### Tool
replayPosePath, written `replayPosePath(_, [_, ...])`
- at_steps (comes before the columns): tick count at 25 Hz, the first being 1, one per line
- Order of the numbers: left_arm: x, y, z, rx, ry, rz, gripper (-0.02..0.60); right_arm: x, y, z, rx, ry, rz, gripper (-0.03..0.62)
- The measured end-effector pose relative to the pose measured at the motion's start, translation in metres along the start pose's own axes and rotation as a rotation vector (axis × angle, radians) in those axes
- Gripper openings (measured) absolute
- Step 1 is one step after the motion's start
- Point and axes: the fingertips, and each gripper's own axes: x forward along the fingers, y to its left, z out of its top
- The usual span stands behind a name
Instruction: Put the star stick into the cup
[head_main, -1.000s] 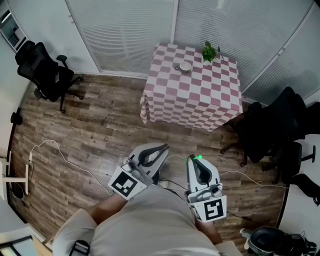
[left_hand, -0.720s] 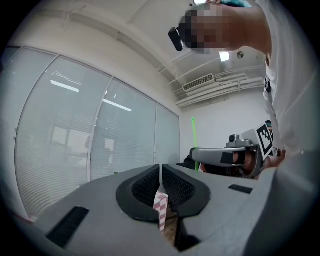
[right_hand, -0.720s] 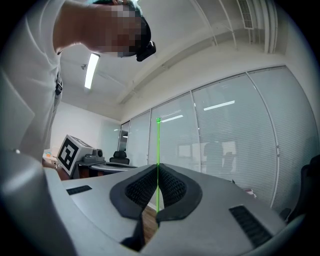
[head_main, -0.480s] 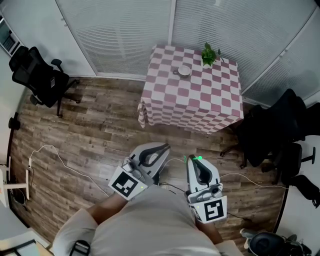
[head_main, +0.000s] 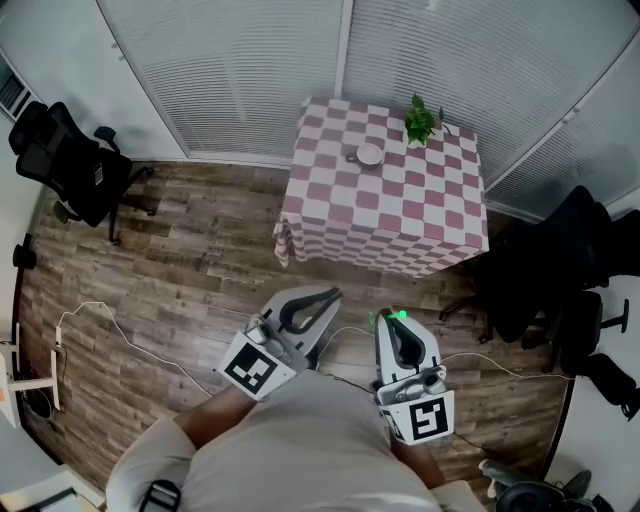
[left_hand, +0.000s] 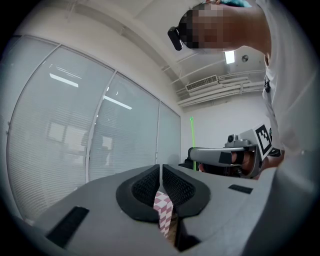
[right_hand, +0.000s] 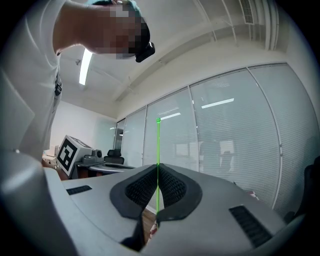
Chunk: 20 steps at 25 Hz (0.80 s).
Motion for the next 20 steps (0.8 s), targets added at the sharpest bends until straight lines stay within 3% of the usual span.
replayPosePath(20, [0.033, 0.095, -0.002, -0.028, 0.008, -0.070, 0.044, 0.101, -0.022, -0.014, -0.033, 0.033, -0.011, 0.032])
